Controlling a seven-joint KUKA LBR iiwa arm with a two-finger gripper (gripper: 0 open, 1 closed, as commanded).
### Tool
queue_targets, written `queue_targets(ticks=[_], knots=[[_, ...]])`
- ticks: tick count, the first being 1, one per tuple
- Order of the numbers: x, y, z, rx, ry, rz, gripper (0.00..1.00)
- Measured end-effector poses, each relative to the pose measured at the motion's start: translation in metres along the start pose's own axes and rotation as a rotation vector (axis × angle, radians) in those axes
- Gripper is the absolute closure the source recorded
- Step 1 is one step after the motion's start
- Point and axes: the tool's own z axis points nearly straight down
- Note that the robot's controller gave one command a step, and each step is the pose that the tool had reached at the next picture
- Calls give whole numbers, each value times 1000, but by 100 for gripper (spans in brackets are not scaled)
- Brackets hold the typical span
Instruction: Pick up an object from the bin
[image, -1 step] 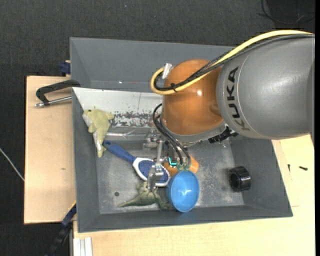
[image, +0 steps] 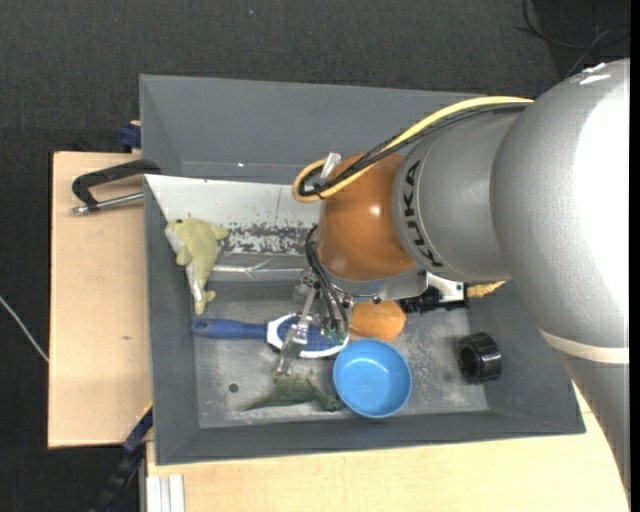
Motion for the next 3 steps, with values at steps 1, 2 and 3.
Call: queue_targets(ticks=[1,2,3], knots=[[-4,6,12,-3,-6,139,0],[-5,7,10,6,6,138,0],[-11,13,18,7,8,149,0]])
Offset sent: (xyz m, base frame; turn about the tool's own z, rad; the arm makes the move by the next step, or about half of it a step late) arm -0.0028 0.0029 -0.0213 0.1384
